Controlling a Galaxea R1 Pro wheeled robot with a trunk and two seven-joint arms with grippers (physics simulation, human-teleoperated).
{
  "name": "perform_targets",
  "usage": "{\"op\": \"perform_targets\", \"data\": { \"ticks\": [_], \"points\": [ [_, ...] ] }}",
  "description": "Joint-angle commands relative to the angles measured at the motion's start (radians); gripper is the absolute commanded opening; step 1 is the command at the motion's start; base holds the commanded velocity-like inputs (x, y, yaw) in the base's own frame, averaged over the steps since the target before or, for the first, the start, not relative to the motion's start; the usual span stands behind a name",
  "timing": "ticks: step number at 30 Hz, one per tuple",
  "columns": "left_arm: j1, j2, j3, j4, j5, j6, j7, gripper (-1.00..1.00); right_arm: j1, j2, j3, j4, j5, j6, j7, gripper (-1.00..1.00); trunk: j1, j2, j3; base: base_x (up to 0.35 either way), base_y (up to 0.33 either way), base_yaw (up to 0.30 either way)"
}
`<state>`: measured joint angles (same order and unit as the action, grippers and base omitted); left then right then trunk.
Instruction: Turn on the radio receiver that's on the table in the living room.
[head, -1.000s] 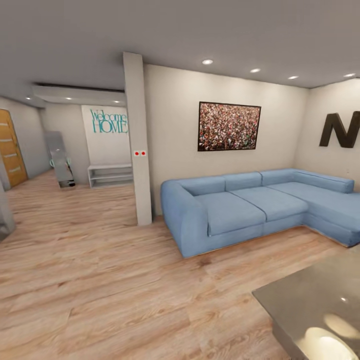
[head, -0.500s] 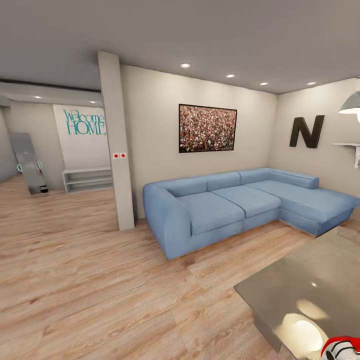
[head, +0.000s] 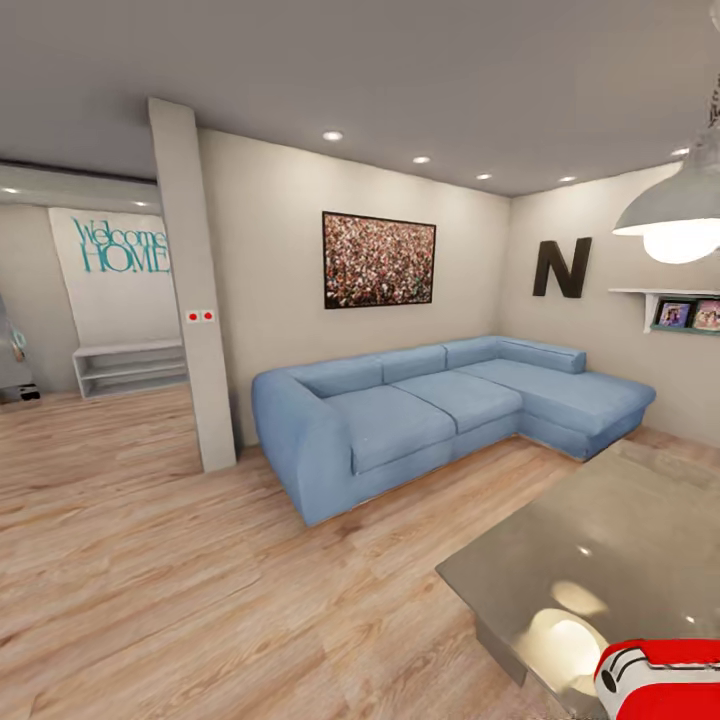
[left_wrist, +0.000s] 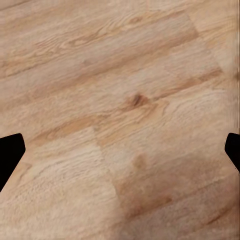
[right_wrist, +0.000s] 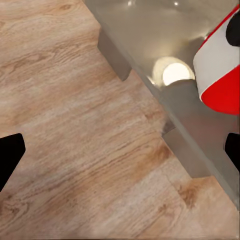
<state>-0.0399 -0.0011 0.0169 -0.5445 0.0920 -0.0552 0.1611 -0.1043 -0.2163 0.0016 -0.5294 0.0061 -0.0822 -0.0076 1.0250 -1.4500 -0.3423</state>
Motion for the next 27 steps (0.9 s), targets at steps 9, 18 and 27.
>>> {"op": "perform_targets", "data": {
  "ticks": [9,18,27],
  "points": [
    [0.0,0.0,0.0,0.0,0.001,0.0,0.0,1.0,0.0,0.0,0.0,0.0,0.0,0.001,0.002,1.0,0.0,0.0,0.006,0.0,0.0,-0.269],
    [0.0,0.002,0.0,0.0,0.001,0.0,0.0,1.0,0.0,0.0,0.0,0.0,0.0,0.001,0.003,1.0,0.0,0.0,0.011,0.062,0.124,-0.271],
    [0.0,0.003,0.0,0.0,0.001,0.0,0.0,1.0,0.0,0.0,0.0,0.0,0.0,0.001,0.003,1.0,0.0,0.0,0.017,0.225,0.244,-0.271]
  ]
}}
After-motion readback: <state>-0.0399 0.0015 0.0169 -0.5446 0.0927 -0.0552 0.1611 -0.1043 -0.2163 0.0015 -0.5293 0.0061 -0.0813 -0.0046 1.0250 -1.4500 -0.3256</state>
